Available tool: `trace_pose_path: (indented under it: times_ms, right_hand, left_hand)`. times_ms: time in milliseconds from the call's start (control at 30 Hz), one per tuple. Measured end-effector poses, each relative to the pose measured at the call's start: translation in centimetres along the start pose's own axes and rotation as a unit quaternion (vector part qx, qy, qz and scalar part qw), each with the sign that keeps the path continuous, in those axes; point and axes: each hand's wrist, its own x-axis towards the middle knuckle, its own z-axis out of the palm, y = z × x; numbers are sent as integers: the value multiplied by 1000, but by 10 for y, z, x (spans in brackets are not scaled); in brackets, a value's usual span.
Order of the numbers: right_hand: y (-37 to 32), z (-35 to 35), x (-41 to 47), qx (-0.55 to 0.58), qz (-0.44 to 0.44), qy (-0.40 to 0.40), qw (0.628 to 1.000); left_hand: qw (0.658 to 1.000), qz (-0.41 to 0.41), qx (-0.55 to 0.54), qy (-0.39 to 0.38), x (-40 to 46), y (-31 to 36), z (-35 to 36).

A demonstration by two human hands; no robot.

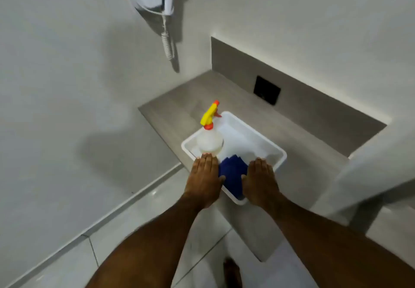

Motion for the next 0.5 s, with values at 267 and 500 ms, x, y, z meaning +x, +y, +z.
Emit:
trace_pose_path:
  times_ms: [267, 500]
  right_hand:
    - [-5, 3, 38, -18, -7, -159, 987]
    - [-17, 15, 63, 85, 75, -133, 985]
  left_hand:
    - [998, -47, 25, -39, 39, 25, 13]
    - [987, -57, 39, -143, 71, 28, -6]
